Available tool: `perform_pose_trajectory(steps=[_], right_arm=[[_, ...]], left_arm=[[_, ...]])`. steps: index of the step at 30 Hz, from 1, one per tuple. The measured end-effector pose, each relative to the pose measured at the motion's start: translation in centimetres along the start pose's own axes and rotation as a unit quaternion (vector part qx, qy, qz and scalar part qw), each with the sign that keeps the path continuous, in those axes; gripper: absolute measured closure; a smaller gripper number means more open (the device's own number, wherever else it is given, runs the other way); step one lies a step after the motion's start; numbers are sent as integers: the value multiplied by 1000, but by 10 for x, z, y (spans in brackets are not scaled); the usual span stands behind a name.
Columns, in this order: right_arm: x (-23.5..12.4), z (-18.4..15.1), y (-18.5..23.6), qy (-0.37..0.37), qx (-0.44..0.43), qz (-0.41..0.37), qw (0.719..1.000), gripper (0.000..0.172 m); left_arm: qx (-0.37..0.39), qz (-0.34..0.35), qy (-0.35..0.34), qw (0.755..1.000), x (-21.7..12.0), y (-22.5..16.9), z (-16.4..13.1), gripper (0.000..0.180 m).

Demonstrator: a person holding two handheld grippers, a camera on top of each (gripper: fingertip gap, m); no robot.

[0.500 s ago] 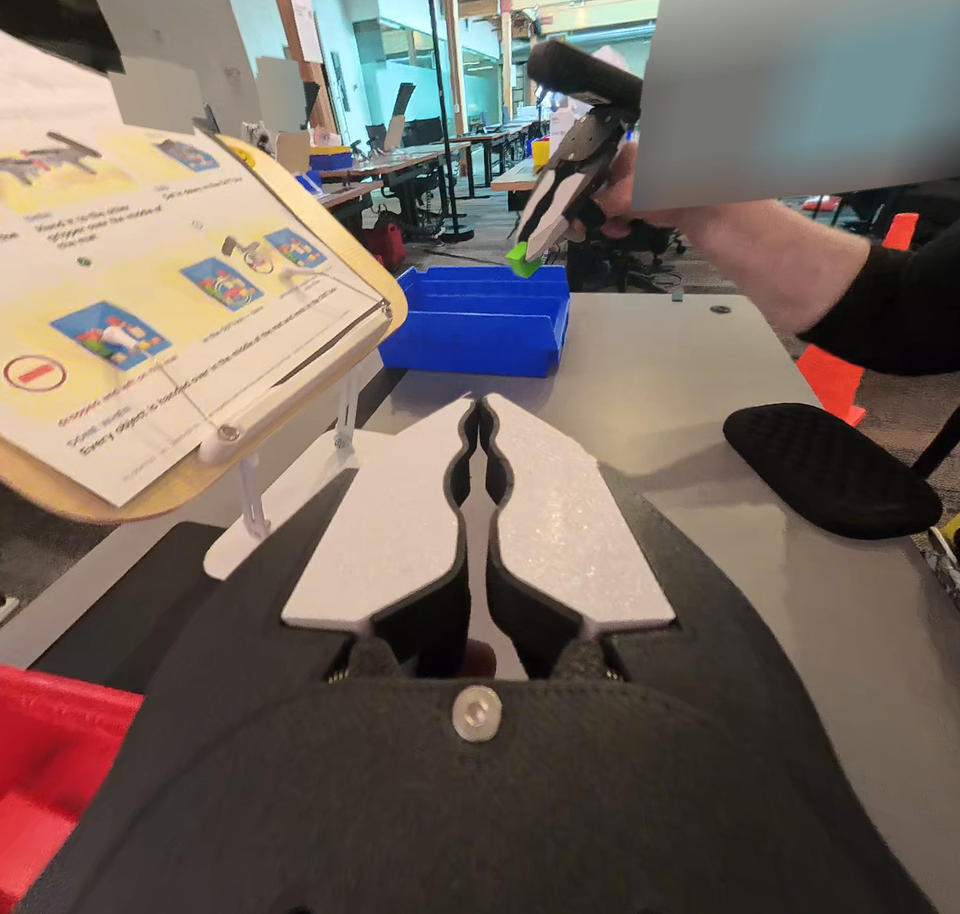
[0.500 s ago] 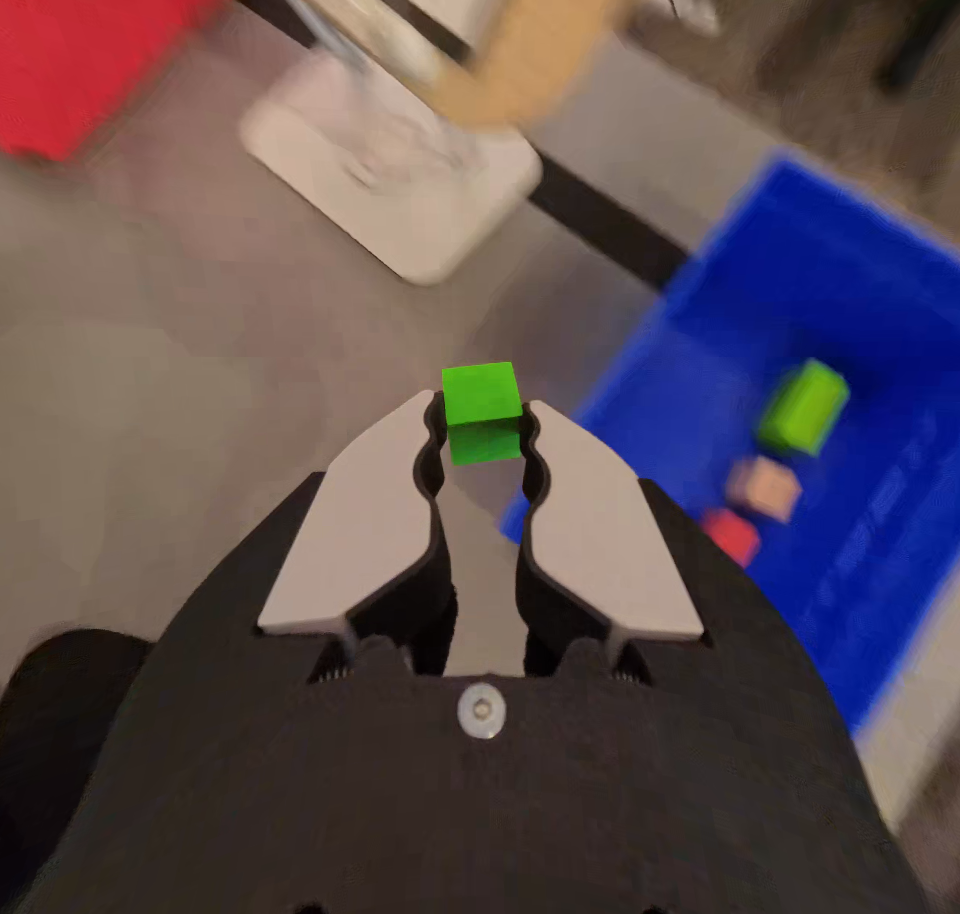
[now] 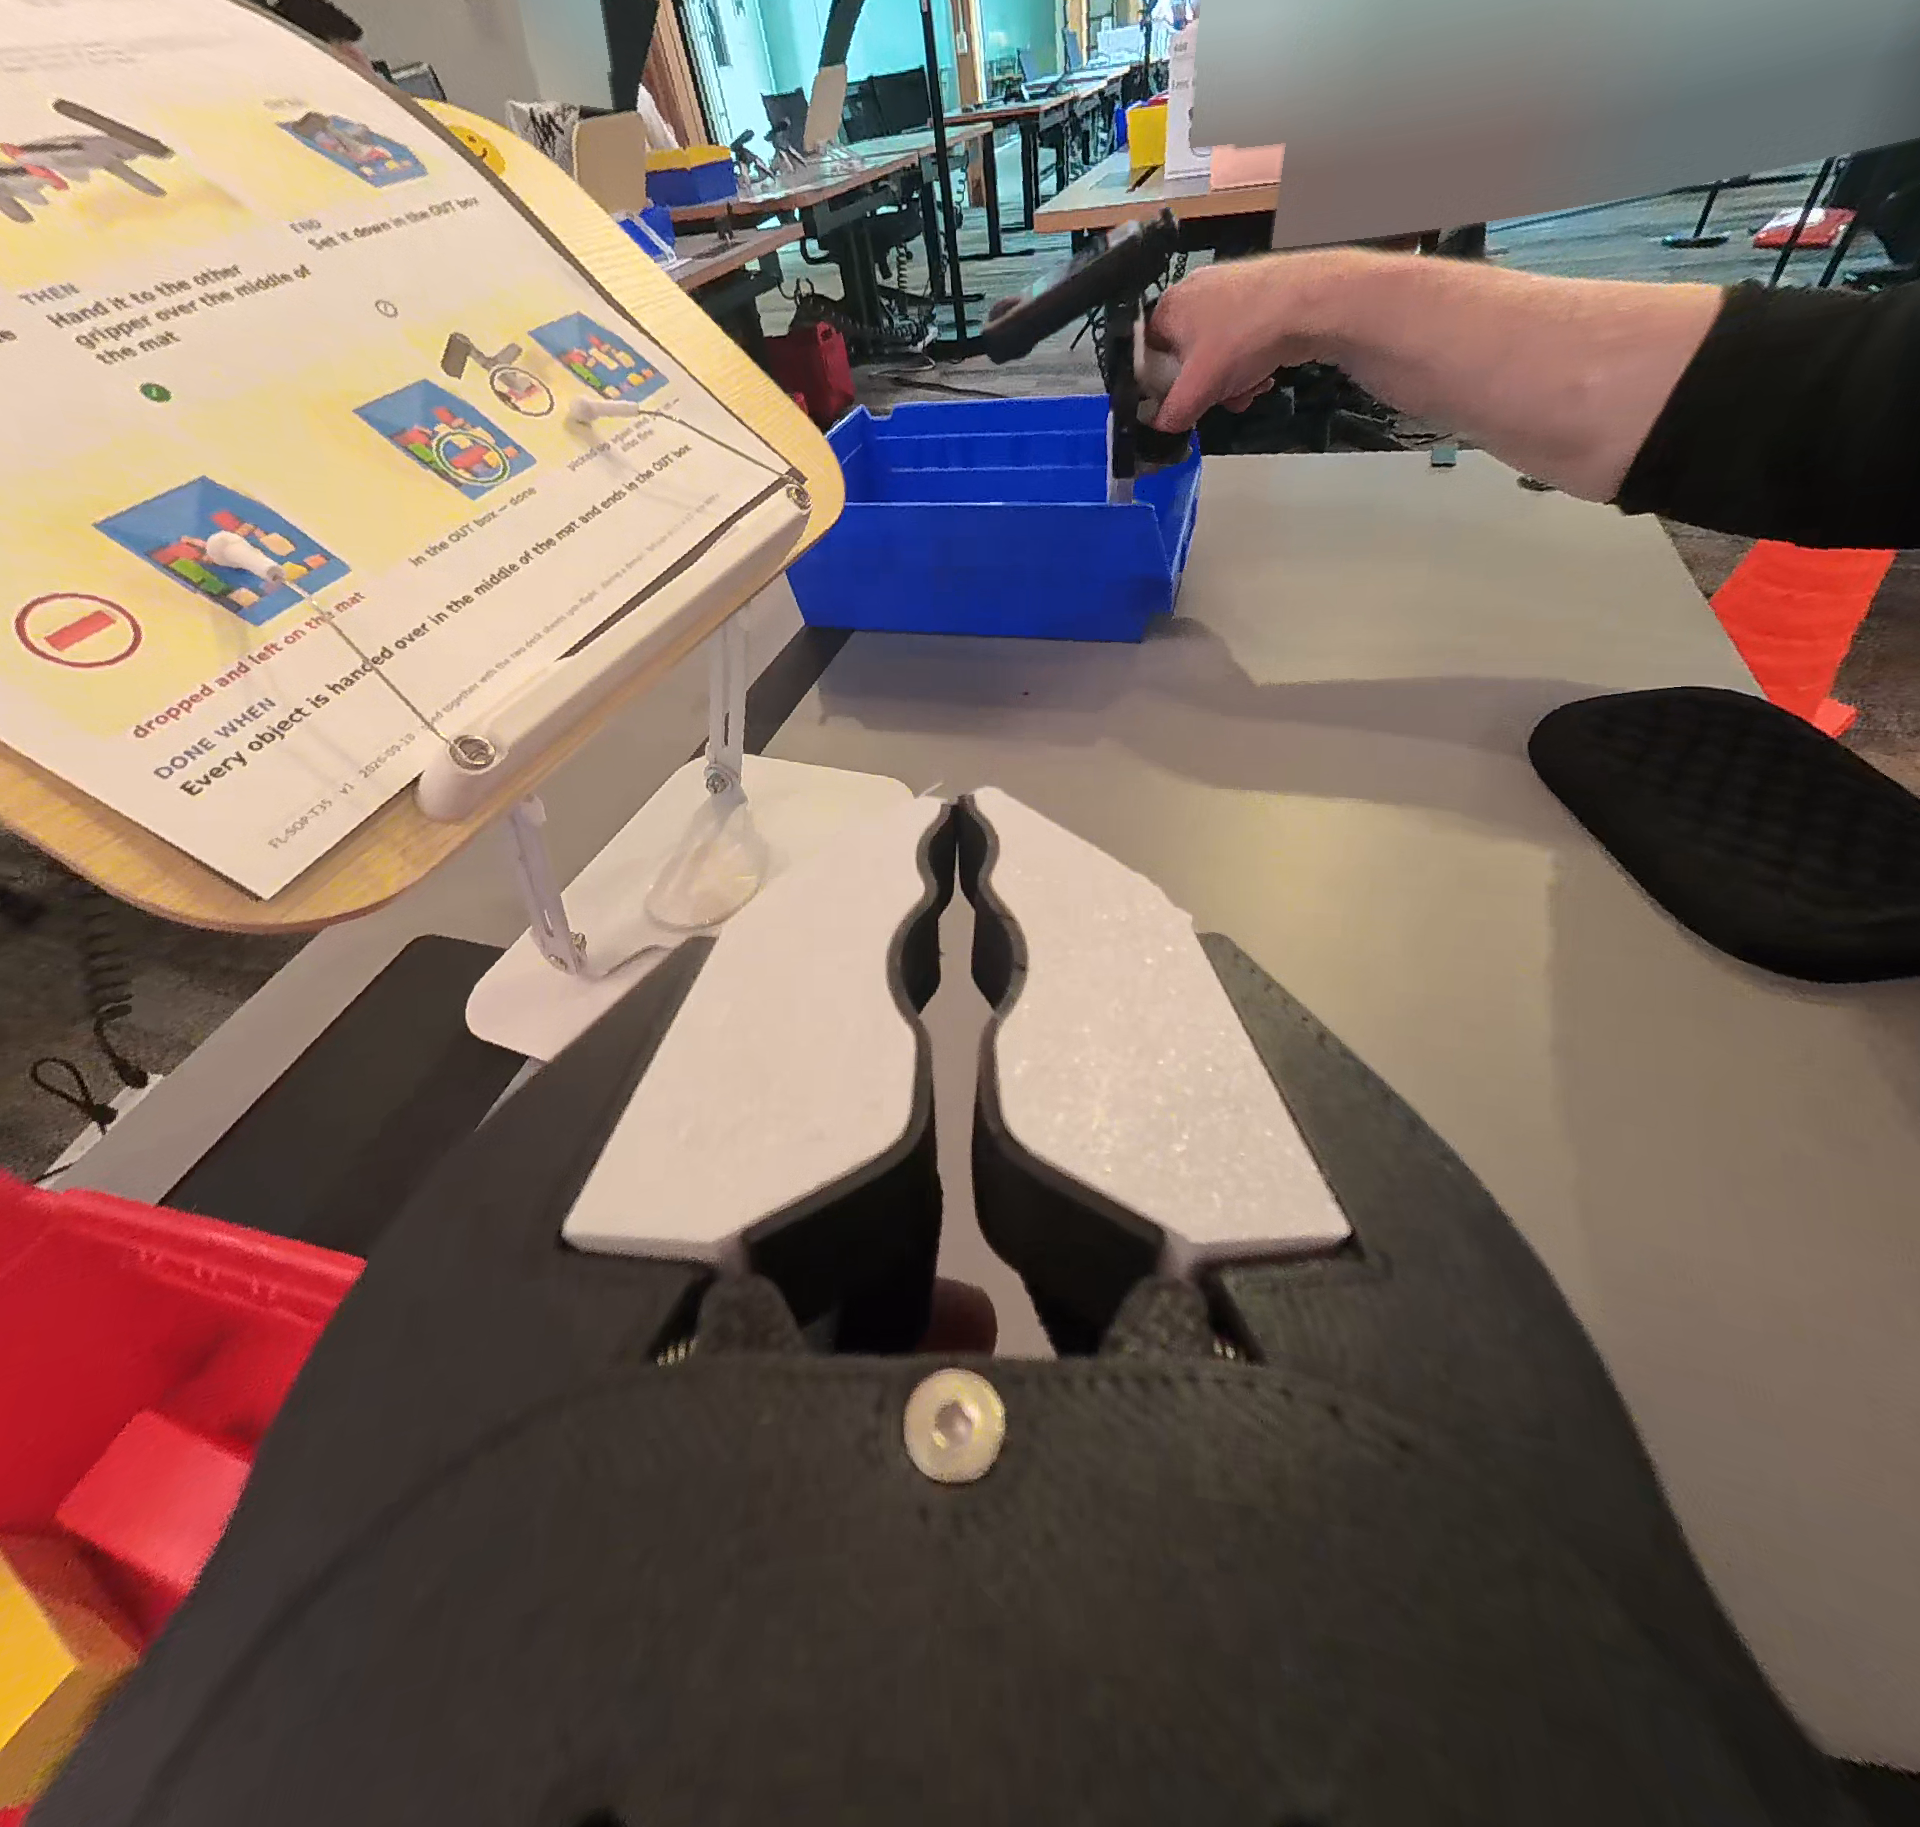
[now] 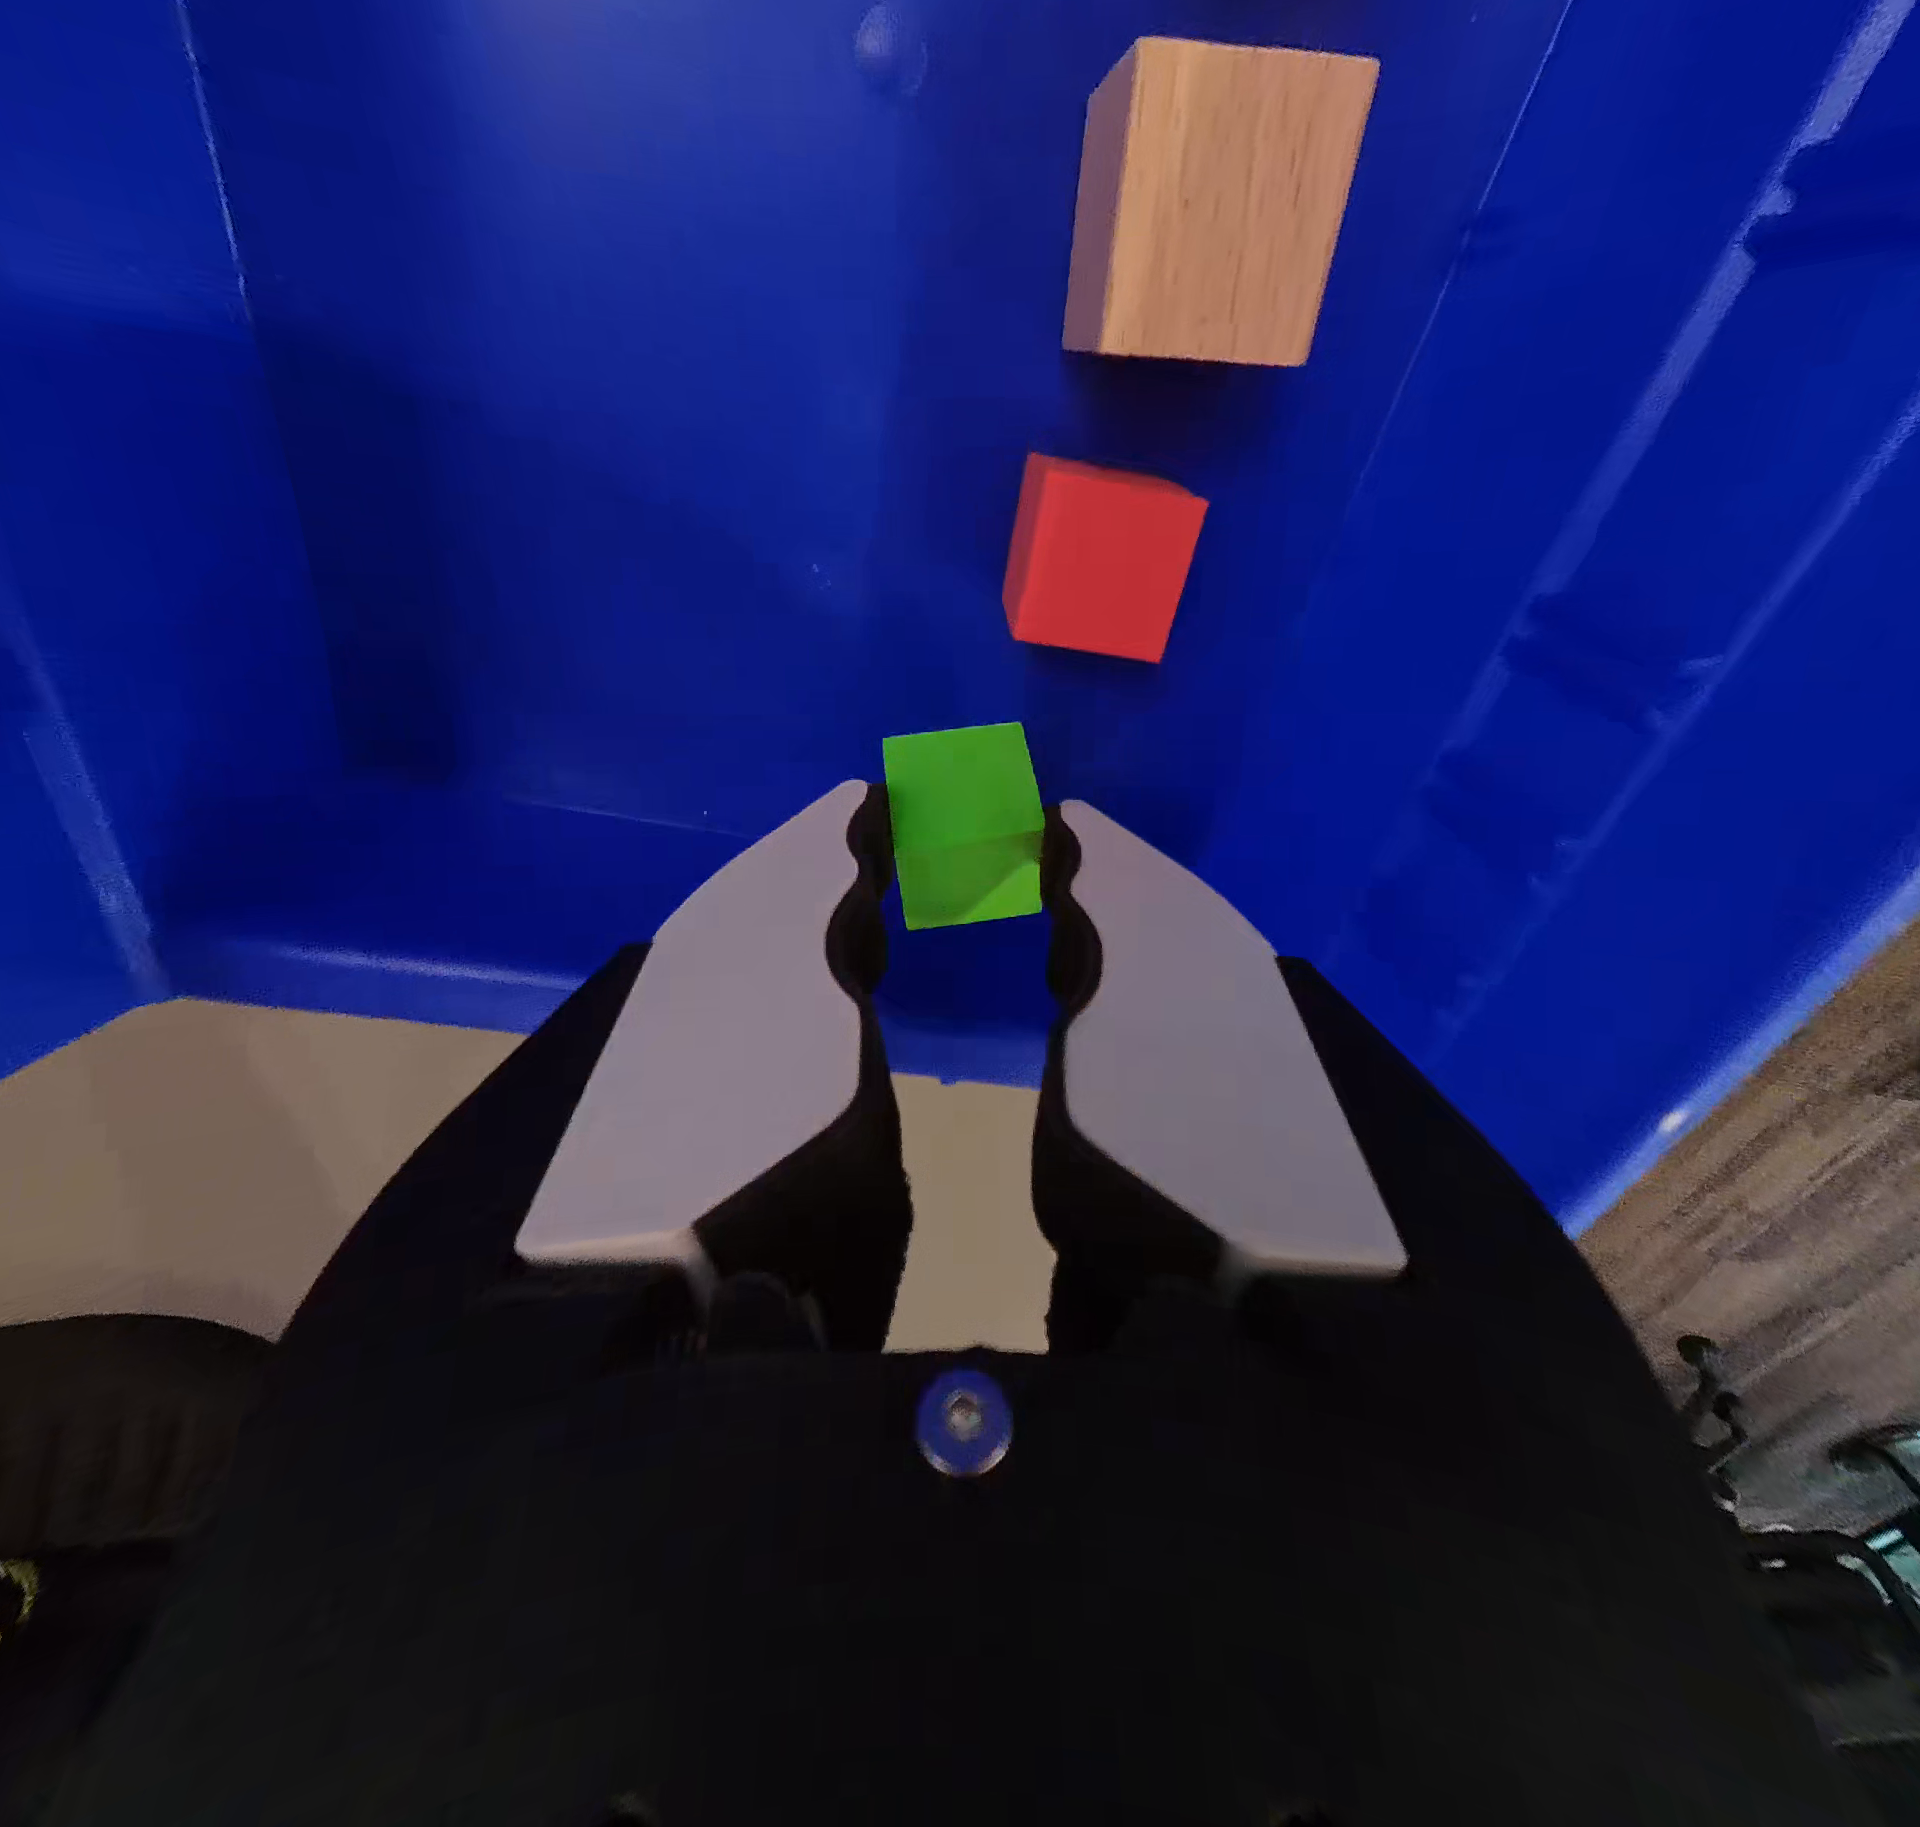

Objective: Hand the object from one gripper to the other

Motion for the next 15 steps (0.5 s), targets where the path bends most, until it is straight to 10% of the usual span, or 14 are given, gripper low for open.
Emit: perform_pose_trajectory(steps=[15], right_arm=[[10,8,-2,-19,10,-25,999,123]], left_arm=[[-15,38,47,998,-10,9,-10,172]])
Point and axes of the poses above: each gripper's, where its closed fingertips meet, x out along the fingers, z out of its top, y = z × x across the jaws, the point moved 10 cm from there along -x, back along the fingers, and after that the axes turned 12 degrees about y, right-handed, at the moved point
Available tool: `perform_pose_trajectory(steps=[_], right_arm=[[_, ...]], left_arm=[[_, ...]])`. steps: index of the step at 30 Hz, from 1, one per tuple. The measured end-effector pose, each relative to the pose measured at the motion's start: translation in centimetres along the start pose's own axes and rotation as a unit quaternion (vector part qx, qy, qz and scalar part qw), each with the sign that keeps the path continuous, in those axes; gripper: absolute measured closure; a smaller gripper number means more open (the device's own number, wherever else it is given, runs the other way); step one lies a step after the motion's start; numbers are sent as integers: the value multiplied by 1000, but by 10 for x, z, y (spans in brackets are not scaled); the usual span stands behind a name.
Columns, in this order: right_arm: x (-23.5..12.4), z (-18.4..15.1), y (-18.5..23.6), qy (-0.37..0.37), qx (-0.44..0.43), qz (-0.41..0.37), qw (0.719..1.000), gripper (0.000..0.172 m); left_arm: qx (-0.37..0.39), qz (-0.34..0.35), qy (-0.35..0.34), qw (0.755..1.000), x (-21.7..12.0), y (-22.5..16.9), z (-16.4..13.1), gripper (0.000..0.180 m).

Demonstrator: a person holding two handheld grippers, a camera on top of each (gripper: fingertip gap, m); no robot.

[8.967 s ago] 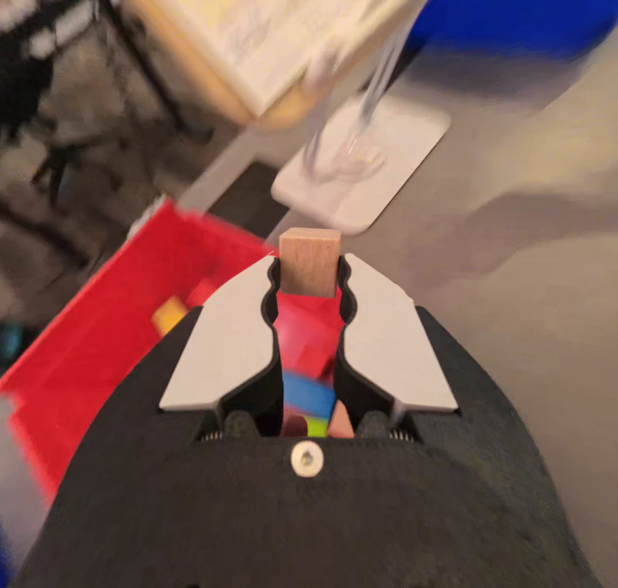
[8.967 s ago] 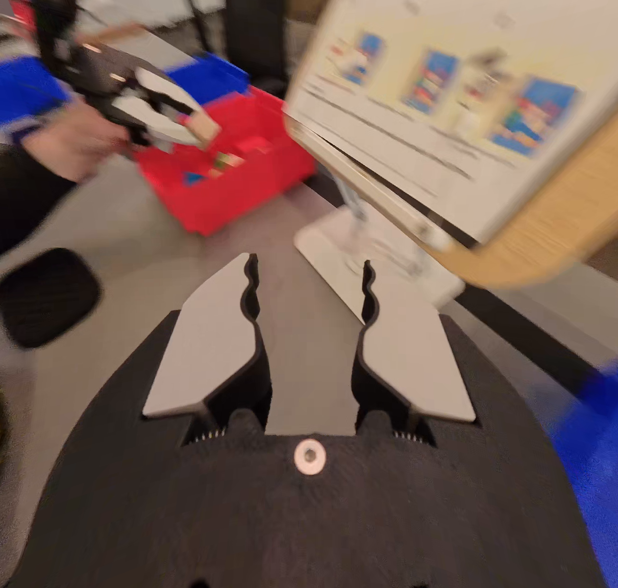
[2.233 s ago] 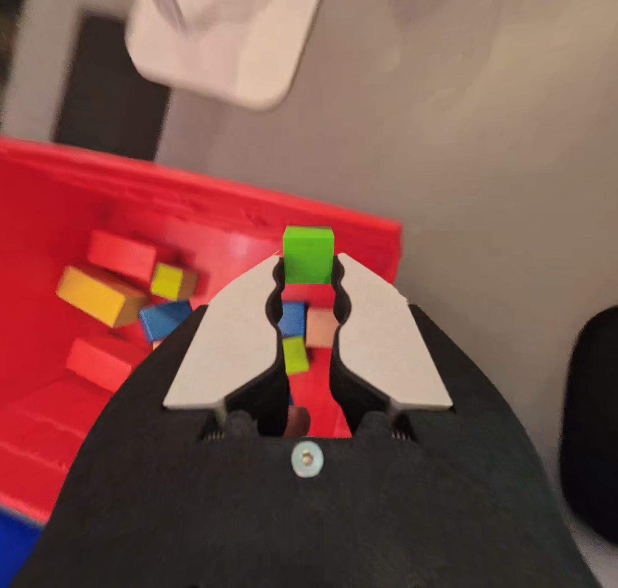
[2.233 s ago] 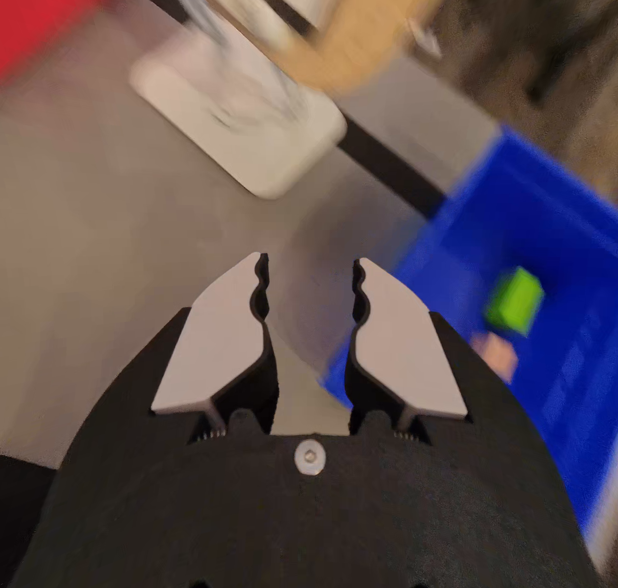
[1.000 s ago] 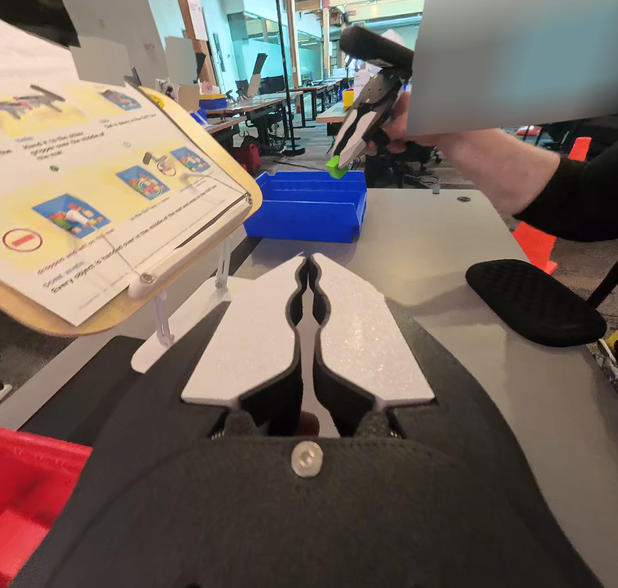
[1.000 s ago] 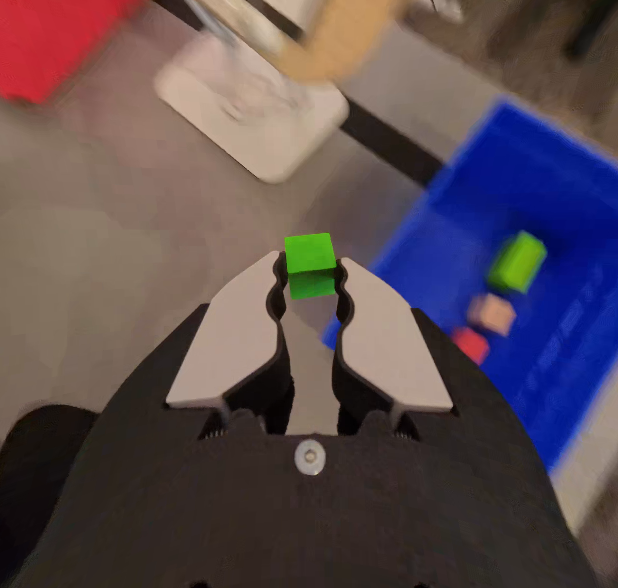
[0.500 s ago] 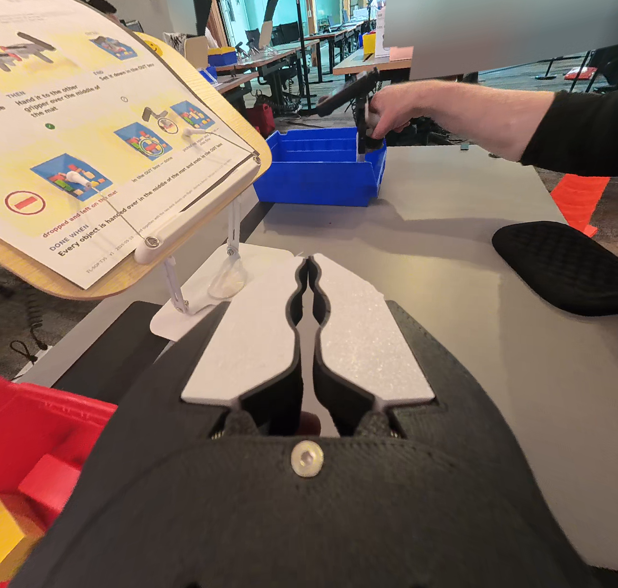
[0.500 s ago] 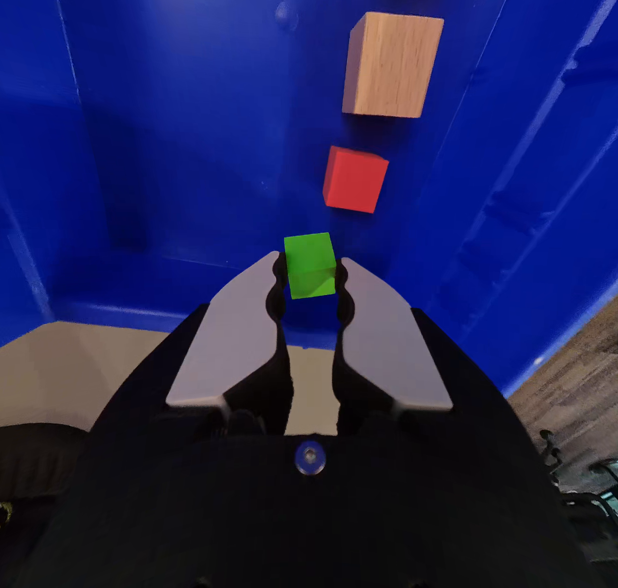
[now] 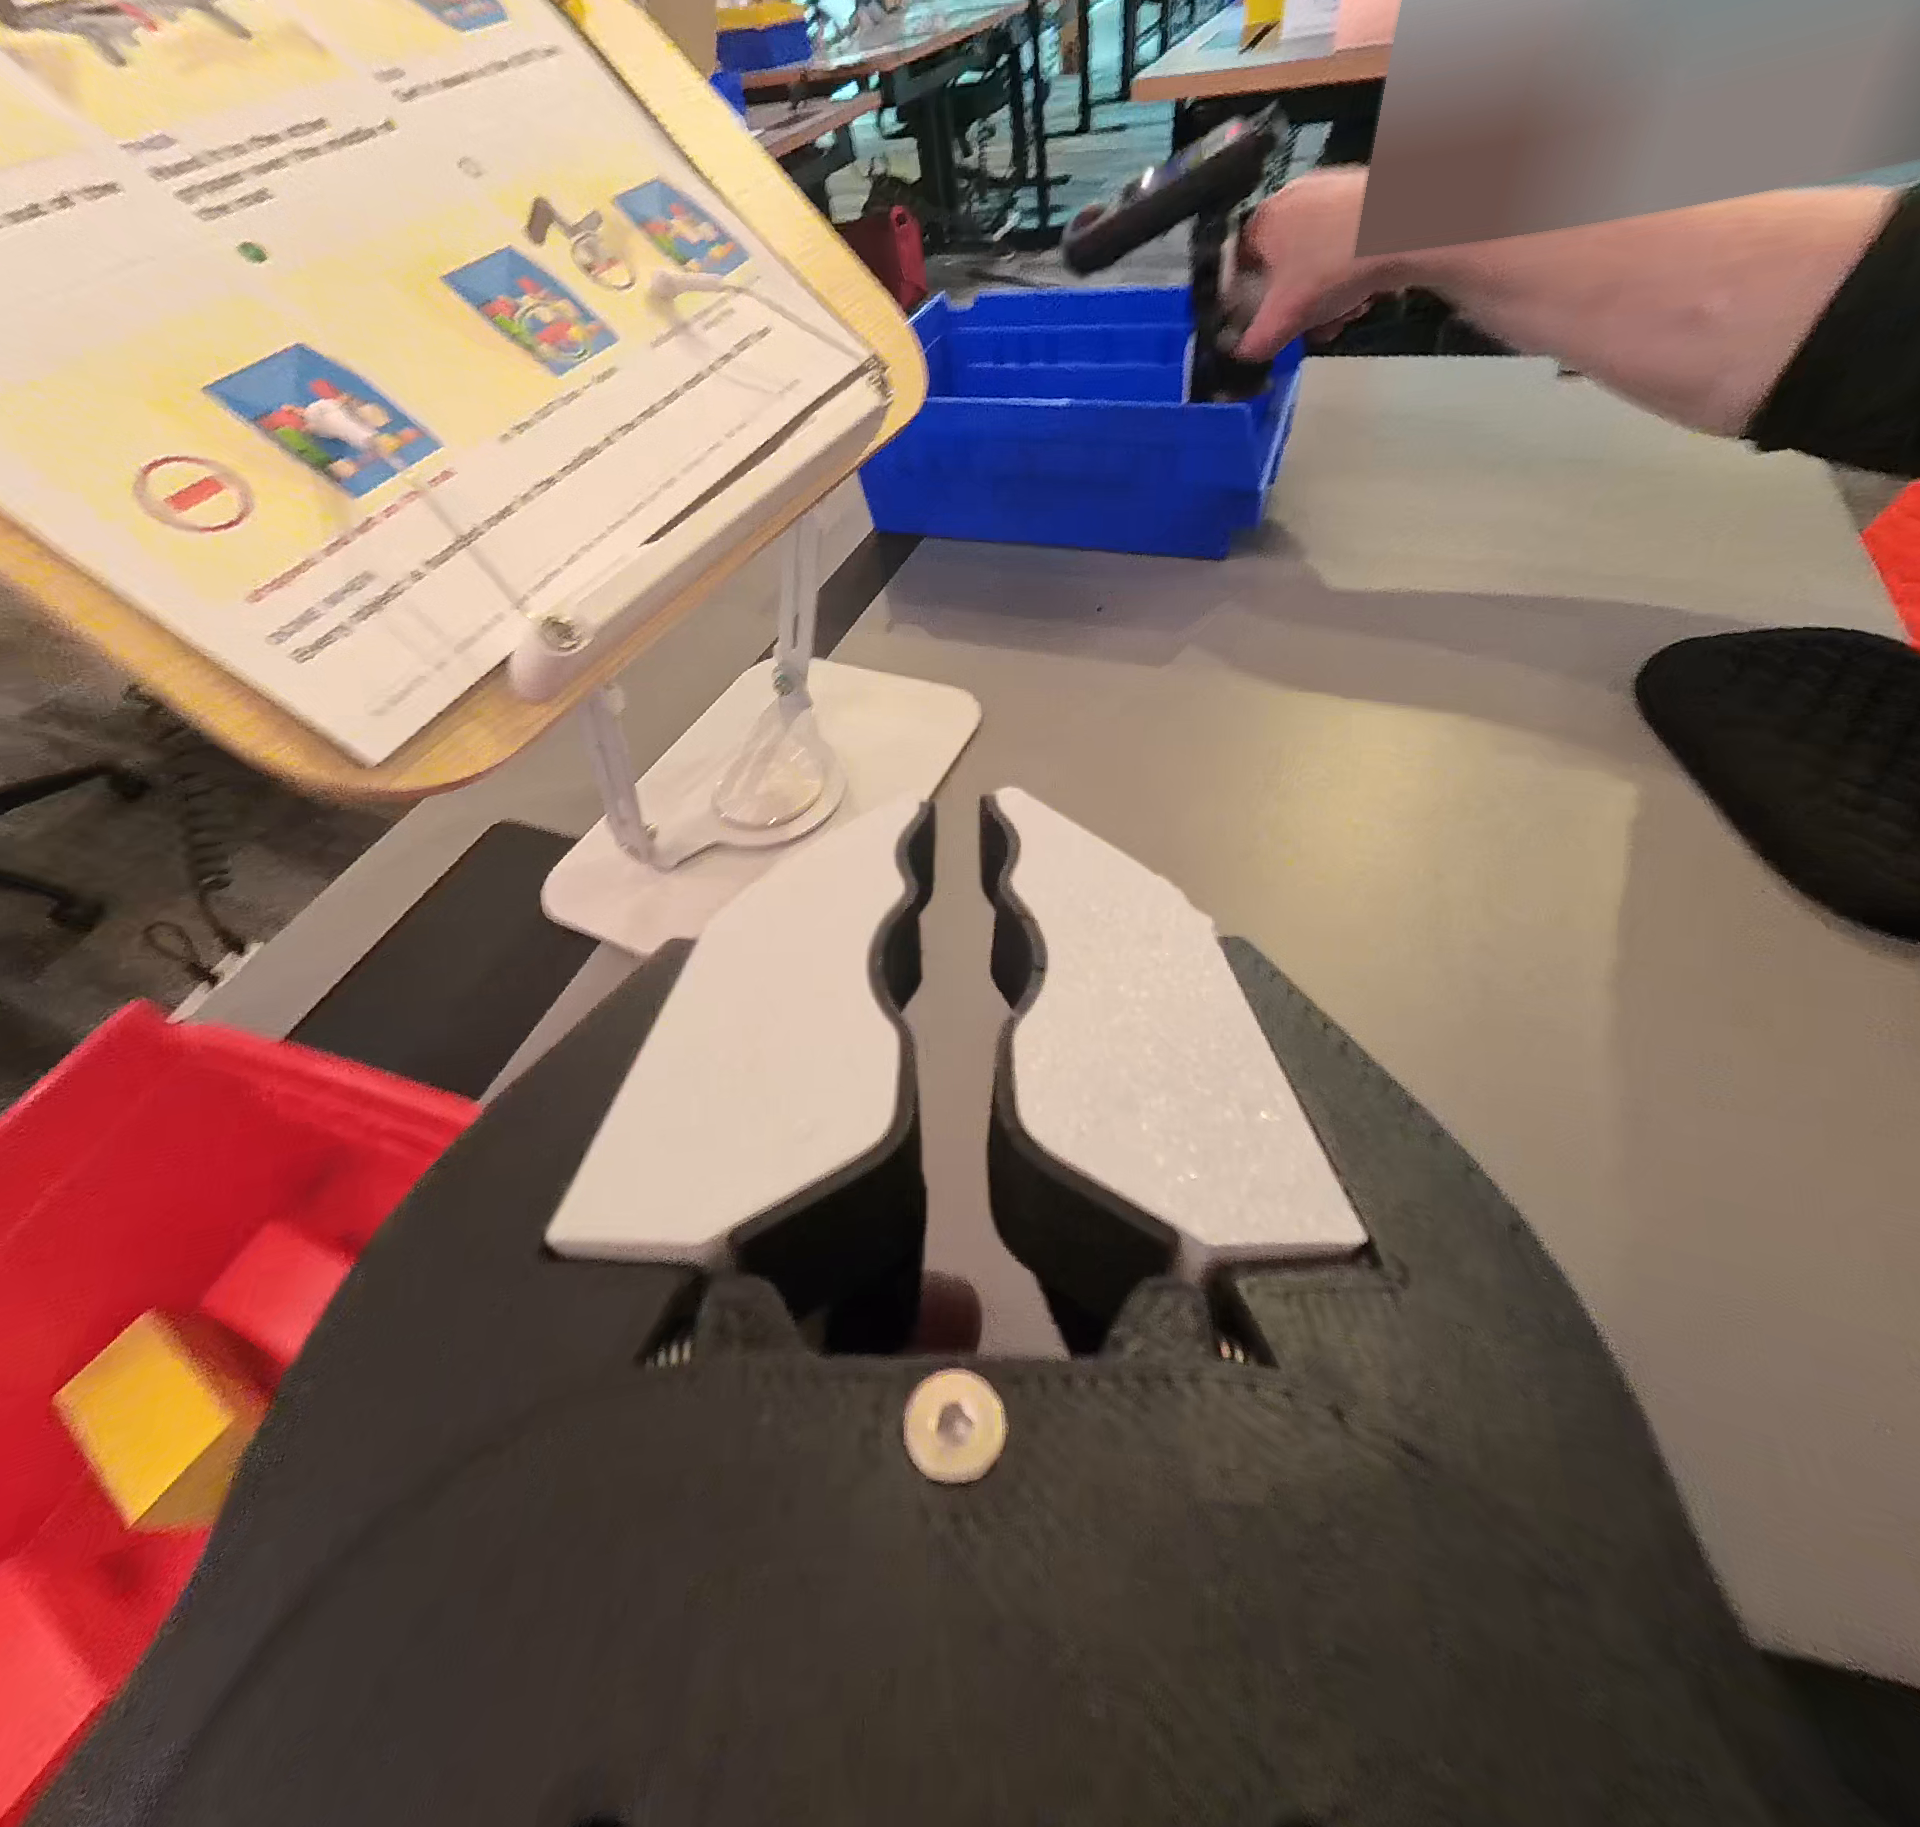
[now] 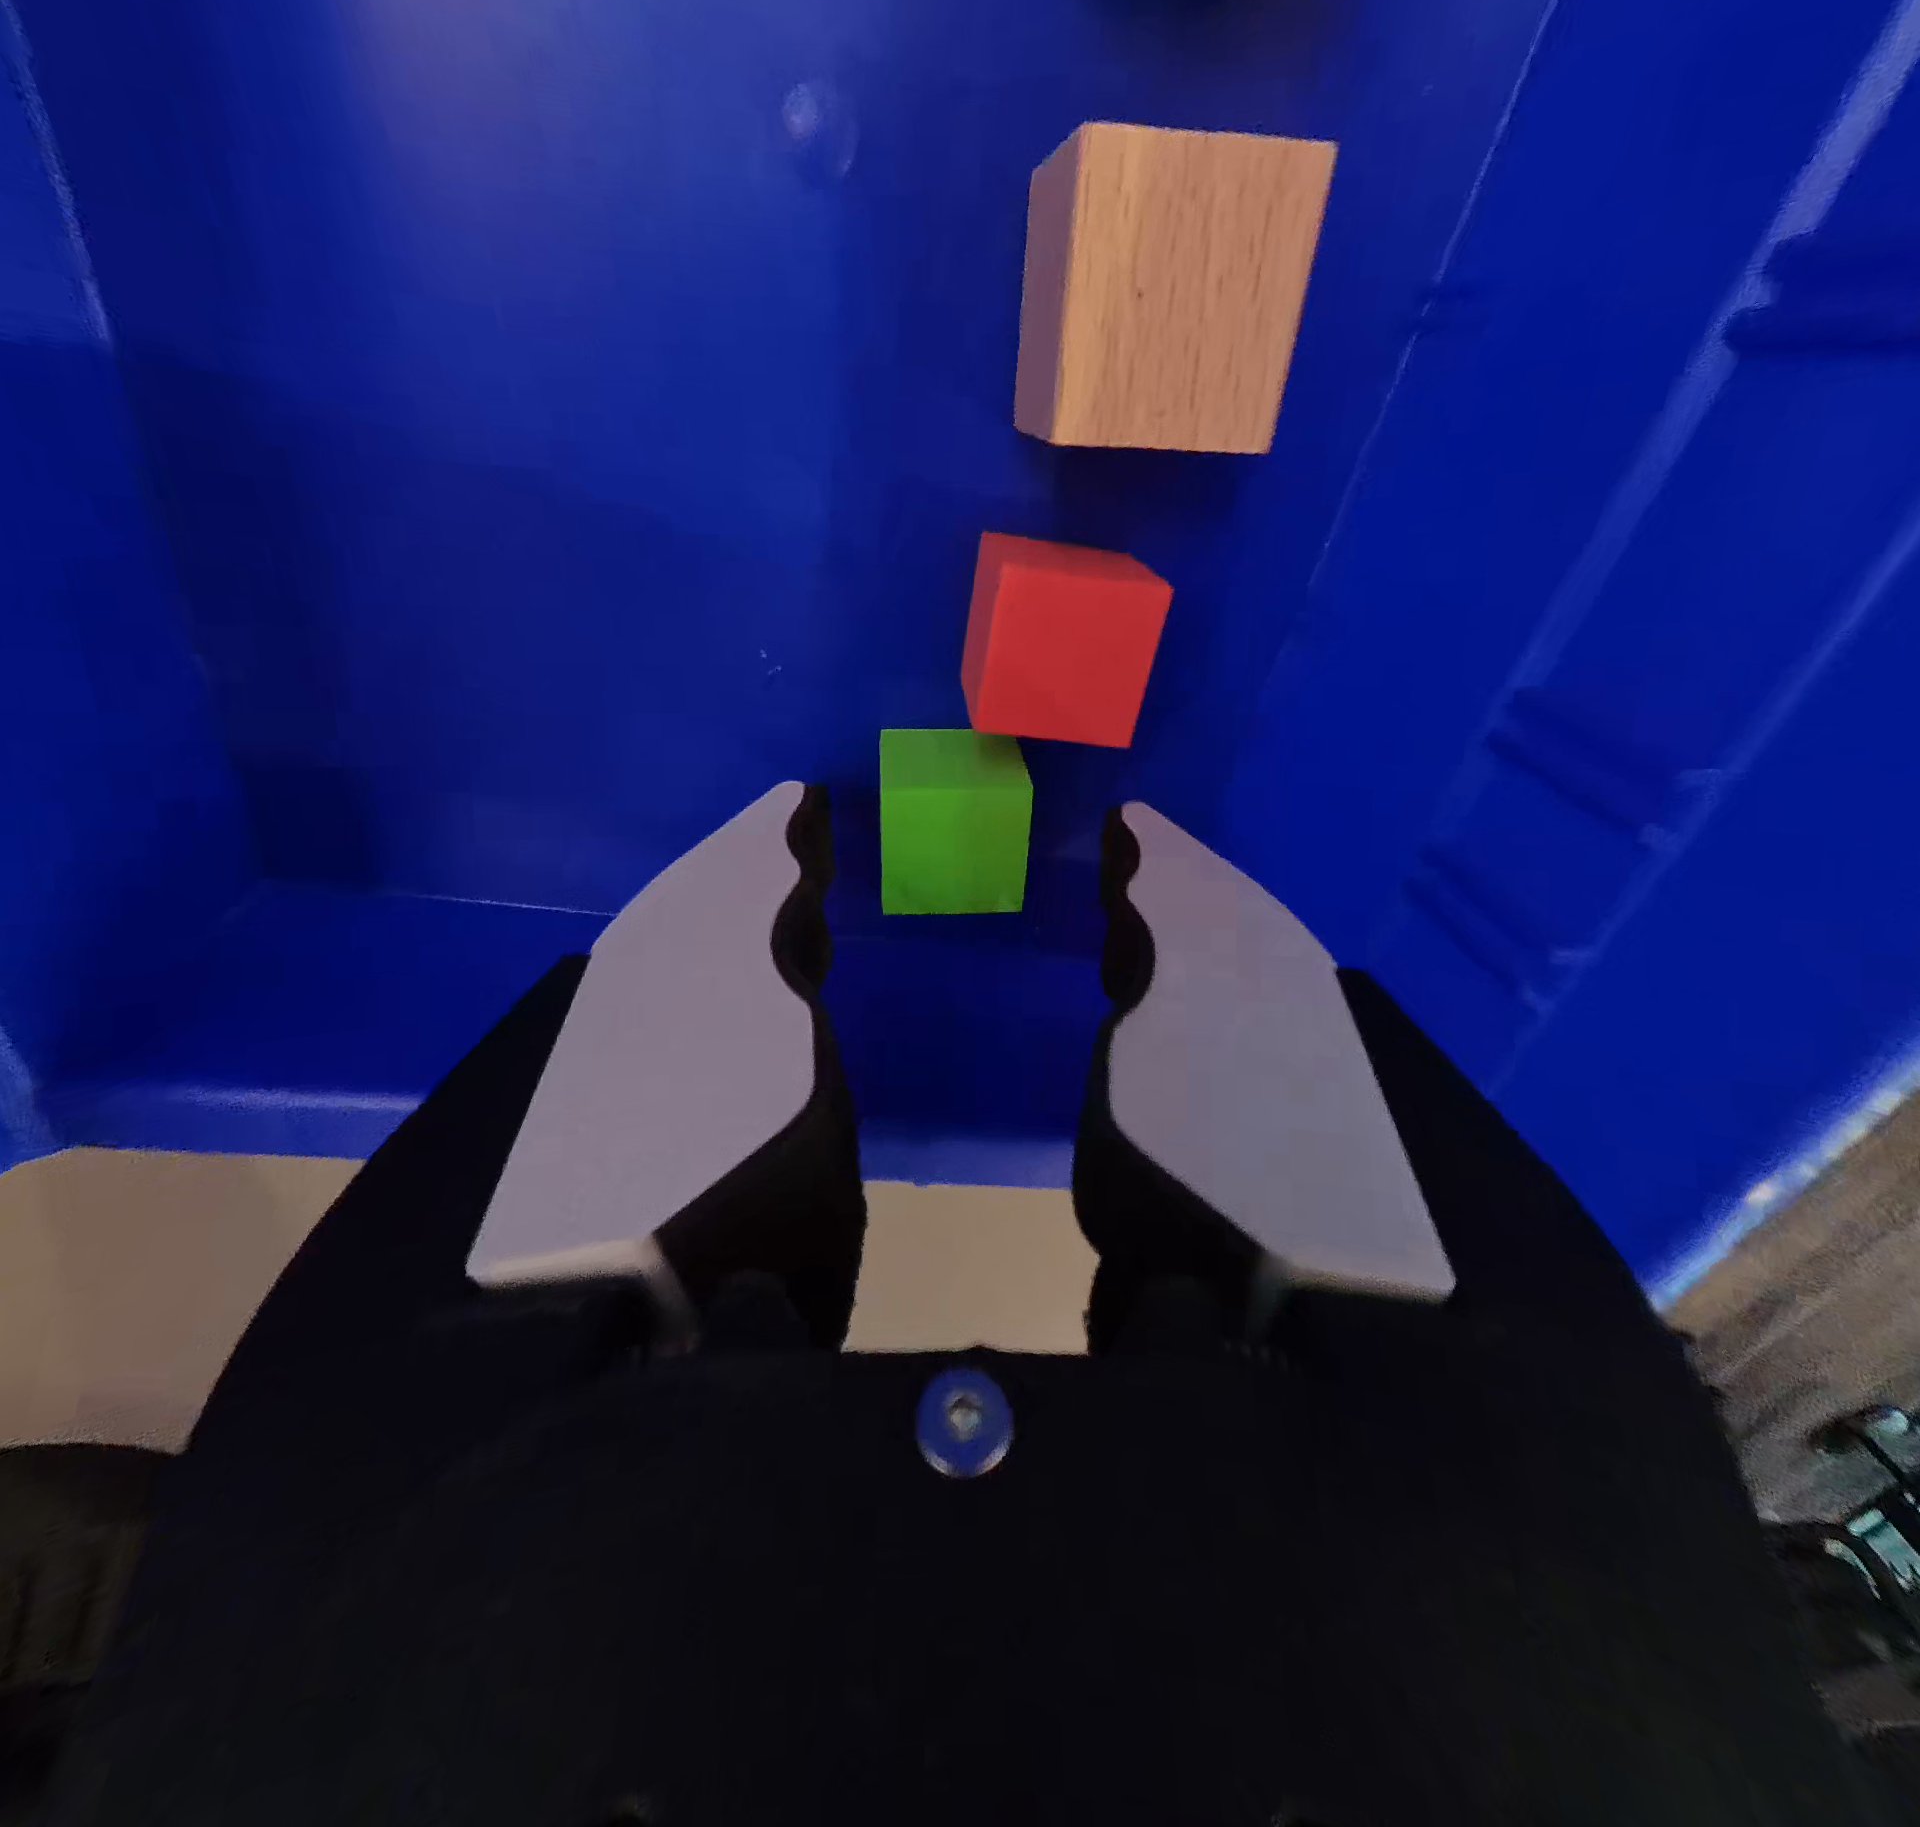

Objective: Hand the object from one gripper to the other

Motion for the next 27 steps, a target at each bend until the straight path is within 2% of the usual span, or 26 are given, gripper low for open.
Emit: perform_pose_trajectory(steps=[3,5,9,12,15,20,22,27], right_arm=[[-17,-11,4,-43,-4,-14,999,125],[-30,-19,11,-75,-10,-25,997,128],[-46,-33,25,-108,-28,-43,993,129],[-52,-39,36,-122,-40,-45,991,131],[-55,-42,46,-127,-56,-48,989,131],[-54,-41,56,-127,-76,-46,988,132],[-53,-40,57,-130,-79,-44,987,132],[-52,-37,58,-138,-83,-40,986,133]], left_arm=[[17,43,51,998,-16,10,-5,162],[22,65,121,990,-25,23,-13,151],[53,41,246,967,-22,45,-39,148],[56,4,350,935,-6,60,-66,147],[38,-49,459,886,8,71,-95,144],[47,-96,512,853,16,80,-108,142],[41,-124,519,845,20,81,-110,147],[38,-160,542,824,30,85,-113,142]])
Point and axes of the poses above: each gripper's, where its closed fingertips meet, x out along the fingers, z out of its top, y = z × x across the jaws, the point moved 10 cm from there along -x, back along the fingers, and after that the axes turned 12 degrees about y, right-handed, at the moved point
